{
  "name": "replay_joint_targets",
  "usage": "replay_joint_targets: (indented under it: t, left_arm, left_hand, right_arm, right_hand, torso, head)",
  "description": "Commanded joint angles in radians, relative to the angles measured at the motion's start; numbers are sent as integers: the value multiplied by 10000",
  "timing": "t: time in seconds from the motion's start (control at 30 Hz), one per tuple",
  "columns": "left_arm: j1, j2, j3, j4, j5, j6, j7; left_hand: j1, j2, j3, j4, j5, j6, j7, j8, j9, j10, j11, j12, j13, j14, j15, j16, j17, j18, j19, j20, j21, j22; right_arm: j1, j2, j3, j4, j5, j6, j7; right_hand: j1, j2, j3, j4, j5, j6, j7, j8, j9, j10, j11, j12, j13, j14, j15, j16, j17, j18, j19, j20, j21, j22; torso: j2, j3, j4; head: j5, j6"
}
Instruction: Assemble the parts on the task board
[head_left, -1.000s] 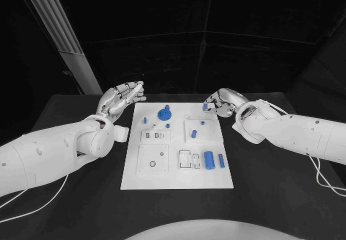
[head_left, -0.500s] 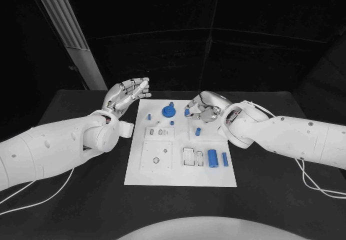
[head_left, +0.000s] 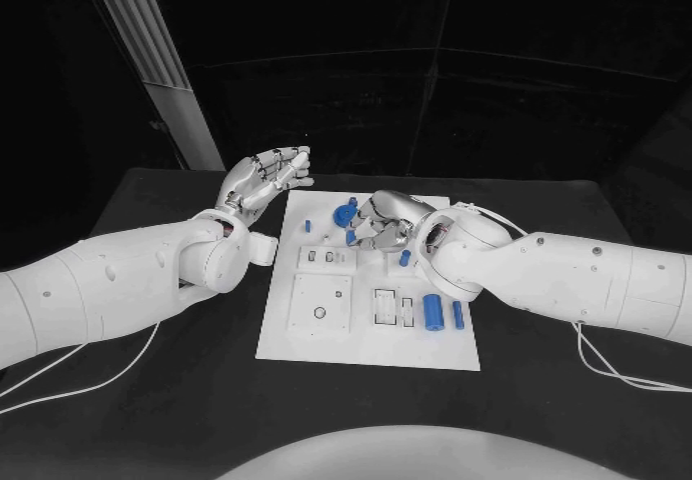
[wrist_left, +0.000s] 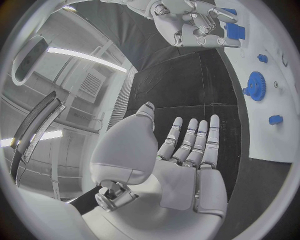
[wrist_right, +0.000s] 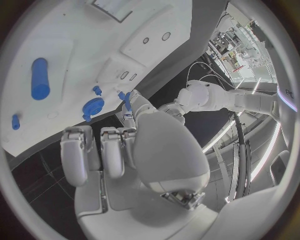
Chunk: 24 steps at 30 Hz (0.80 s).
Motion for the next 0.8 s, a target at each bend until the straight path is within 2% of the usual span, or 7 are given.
replay_joint_targets:
  t: [0.03,0.23,0.8]
  left_arm:
    - [17,23,8,-4,-24,83,2351]
    - [17,40,8,0,-24,87,2356]
    - [17,39,8,16,-24,94,2364]
  left_hand:
    - [-15,90,-65,10,45,-97,1317,68,-12,-64,-13,19,0,-62,-27,12,15,-2,-91,-1,12,-15]
    - [-15,90,-65,10,45,-97,1317,68,-12,-64,-13,19,0,-62,-27,12,15,-2,-91,-1,12,-15]
    - [3,102,-73,9,65,-119,1317,87,-14,-66,-12,22,0,-64,-26,17,15,-2,-92,-2,14,-17]
  right_arm:
    - [17,194,8,-91,-661,407,-826]
    - [-11,595,6,-347,-1088,435,-1317]
    - [-316,1166,3,-808,-1703,516,-1852]
  right_hand:
    - [-12,77,-7,-81,11,438,169,39,21,1042,61,26,2631,1058,96,24,2635,-74,1035,33,32,2635]
    - [-39,53,-28,-86,-1,456,181,32,19,1042,74,26,2631,1058,109,24,2635,-74,1035,43,32,2635]
    - [-122,13,-74,-93,-2,464,221,-15,3,1042,105,26,2631,1058,161,24,2635,-74,1035,81,32,2635]
  torso:
    - [13,0,-13]
    - [17,6,6]
    - [6,5,-14]
  head:
    - [3,-25]
    - [-25,-65]
    - [-24,-138]
